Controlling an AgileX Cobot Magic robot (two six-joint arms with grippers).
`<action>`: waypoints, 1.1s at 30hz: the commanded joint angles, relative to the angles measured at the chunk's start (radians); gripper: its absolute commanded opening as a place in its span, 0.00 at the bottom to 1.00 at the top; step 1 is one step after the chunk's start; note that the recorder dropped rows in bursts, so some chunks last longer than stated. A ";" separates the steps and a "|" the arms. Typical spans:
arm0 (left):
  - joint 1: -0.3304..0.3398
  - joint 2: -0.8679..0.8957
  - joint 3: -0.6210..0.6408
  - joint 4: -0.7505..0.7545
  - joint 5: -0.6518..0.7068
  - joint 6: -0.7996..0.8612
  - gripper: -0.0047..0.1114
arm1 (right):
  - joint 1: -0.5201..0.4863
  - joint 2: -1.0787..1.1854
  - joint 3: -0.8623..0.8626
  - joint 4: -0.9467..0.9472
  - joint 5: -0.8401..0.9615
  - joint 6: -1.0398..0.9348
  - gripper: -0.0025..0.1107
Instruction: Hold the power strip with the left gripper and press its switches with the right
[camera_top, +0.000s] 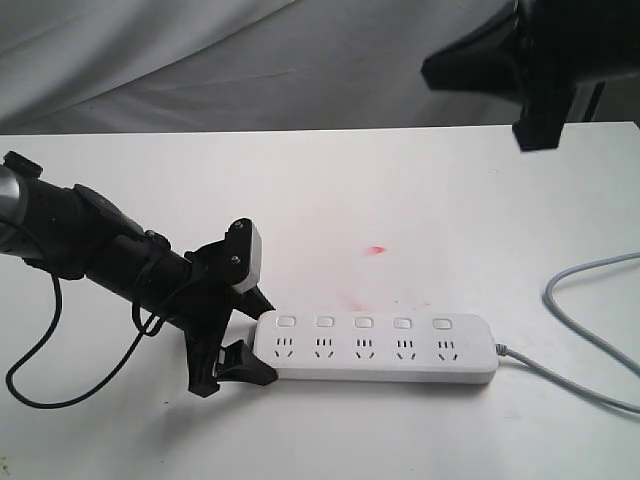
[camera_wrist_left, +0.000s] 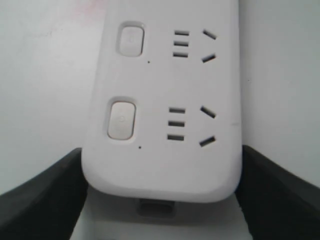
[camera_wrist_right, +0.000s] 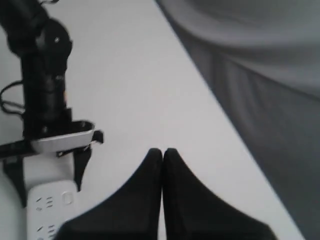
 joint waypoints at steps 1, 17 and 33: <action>-0.003 0.001 -0.006 -0.002 -0.024 0.001 0.04 | -0.007 -0.157 0.028 0.018 -0.200 0.134 0.02; -0.003 0.001 -0.006 -0.002 -0.024 0.001 0.04 | -0.007 -0.534 0.110 0.003 -0.422 0.295 0.02; -0.003 0.001 -0.006 -0.002 -0.024 0.001 0.04 | -0.007 -0.564 0.110 0.003 -0.052 0.343 0.02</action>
